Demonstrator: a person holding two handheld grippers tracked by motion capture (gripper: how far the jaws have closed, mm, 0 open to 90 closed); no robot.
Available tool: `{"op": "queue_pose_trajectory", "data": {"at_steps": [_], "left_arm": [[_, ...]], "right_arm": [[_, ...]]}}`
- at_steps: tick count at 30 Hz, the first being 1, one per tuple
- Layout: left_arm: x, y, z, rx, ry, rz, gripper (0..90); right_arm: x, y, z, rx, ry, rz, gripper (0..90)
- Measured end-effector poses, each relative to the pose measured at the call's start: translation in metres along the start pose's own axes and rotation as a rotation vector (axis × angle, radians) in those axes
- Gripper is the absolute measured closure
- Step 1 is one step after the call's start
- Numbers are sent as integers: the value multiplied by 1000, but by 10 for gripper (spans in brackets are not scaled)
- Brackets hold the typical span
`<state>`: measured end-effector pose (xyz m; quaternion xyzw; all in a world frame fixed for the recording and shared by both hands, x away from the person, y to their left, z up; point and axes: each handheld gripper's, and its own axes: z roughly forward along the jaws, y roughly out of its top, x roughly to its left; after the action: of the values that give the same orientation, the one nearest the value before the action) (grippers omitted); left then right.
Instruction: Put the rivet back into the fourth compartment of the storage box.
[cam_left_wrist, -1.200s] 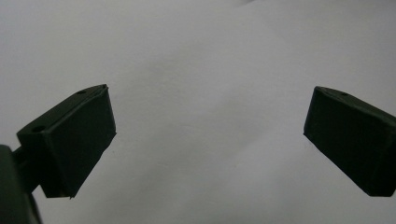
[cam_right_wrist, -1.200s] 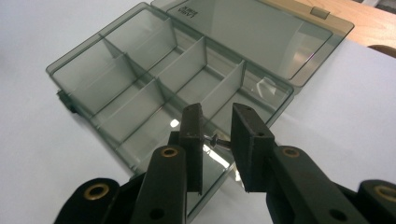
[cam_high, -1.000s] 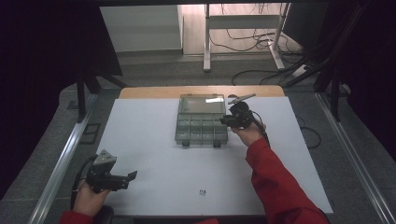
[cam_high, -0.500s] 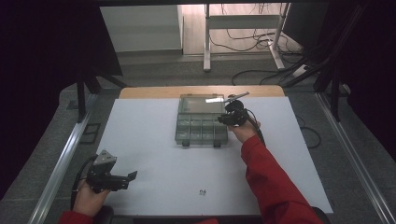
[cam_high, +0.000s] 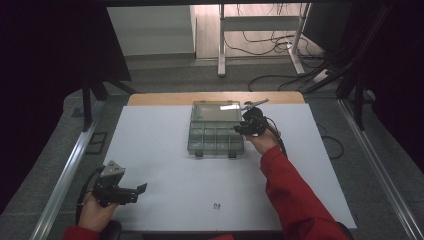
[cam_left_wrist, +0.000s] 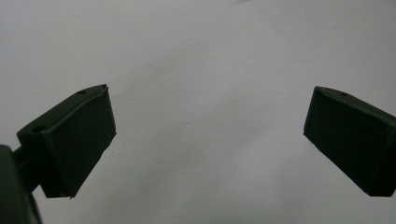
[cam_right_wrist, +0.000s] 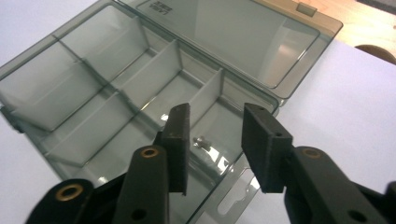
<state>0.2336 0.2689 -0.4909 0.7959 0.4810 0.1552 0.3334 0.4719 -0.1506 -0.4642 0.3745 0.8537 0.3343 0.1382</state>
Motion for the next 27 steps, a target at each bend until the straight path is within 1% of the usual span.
{"op": "queue_pose_trajectory", "data": {"at_steps": [5, 7, 10, 13, 16, 19, 24, 27], "left_arm": [[0, 0, 0, 1, 0, -1, 26], [0, 0, 0, 3, -1, -1, 26], [0, 0, 0, 3, -1, -1, 26], [0, 0, 1, 3, 0, 0, 26], [0, 0, 0, 3, -1, -3, 26], [0, 0, 1, 4, 0, -1, 26], [0, 0, 0, 3, -2, -4, 26], [0, 0, 1, 4, -2, -3, 26]], "right_arm": [[7, -2, -9, -11, 8, -37, 517], [8, -4, -12, -14, 17, -41, 493], [10, -8, -15, -15, 31, -39, 430], [12, -12, -19, -25, 37, -53, 369], [15, -15, -23, -34, 35, -55, 297], [18, -18, -26, -33, 42, -57, 270], [26, -26, -31, -41, 79, -55, 232], [32, -31, -34, -48, 87, -61, 169]]}}
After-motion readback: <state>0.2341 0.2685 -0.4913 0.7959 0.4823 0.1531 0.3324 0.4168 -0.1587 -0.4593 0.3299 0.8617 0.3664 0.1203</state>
